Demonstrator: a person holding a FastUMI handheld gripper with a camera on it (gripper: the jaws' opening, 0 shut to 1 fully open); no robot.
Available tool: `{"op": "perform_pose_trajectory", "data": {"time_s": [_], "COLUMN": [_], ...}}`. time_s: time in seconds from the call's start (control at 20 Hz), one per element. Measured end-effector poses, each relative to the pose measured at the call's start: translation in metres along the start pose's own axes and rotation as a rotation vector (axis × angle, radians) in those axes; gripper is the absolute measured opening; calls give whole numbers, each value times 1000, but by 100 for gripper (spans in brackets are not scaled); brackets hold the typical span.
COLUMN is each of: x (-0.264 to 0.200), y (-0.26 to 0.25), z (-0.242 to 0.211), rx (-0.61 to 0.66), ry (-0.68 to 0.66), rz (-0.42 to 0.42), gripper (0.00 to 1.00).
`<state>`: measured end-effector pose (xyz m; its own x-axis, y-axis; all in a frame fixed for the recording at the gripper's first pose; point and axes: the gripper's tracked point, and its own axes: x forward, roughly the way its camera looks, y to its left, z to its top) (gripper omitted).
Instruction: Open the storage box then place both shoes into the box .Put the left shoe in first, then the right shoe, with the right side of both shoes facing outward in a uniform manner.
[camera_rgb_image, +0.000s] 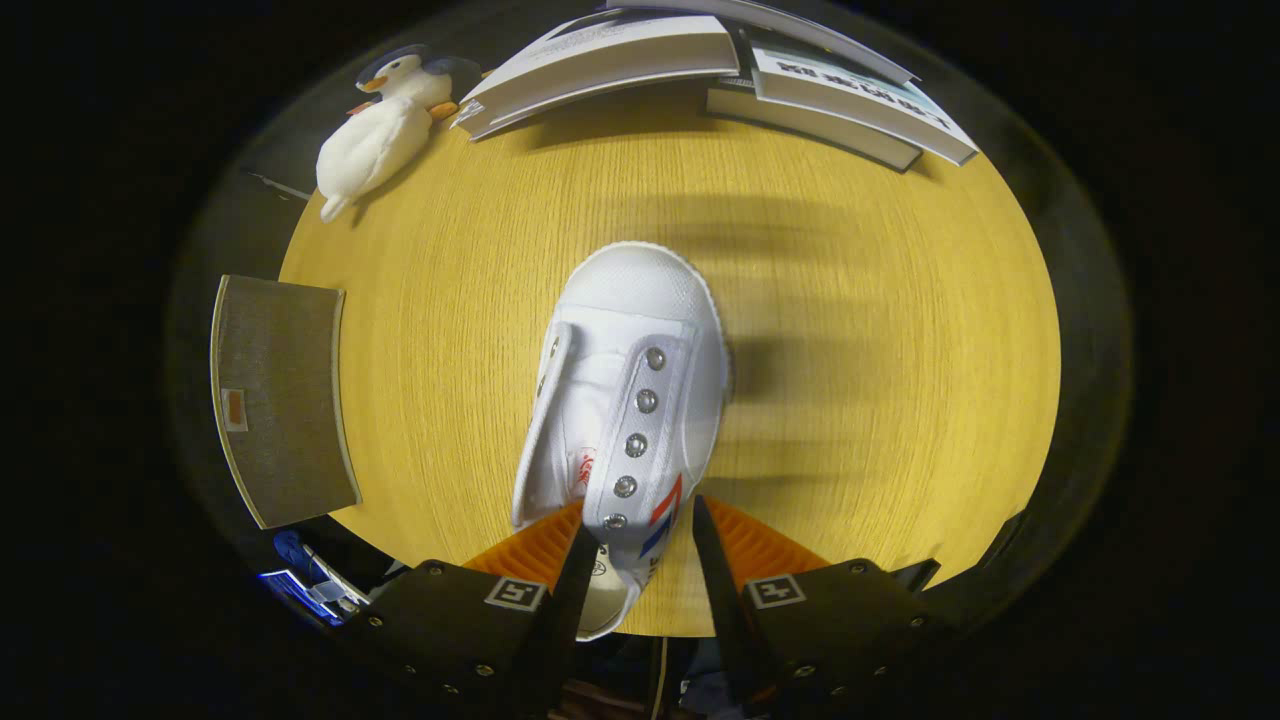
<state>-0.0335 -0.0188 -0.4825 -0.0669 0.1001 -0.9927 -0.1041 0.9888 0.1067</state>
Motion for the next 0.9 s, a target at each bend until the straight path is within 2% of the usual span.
{"op": "perform_pose_trajectory", "data": {"time_s": [0.05, 0.1, 0.15, 0.25, 0.3, 0.5, 0.9], "x": [2, 3, 2, -7, -9, -13, -86], "y": [-3, -12, -11, -13, -16, -11, 59], "z": [2, 2, -1, 7, 5, 0, 7], "rx": [-28, -43, -45, -36, -37, -26, -23], "ry": [-5, -14, -21, -63, -70, -76, -132], "rz": [-28, -64, -55, -56, -65, -36, 201], "gripper": [50, 32, 14, 14, 1, 1, 1]}}
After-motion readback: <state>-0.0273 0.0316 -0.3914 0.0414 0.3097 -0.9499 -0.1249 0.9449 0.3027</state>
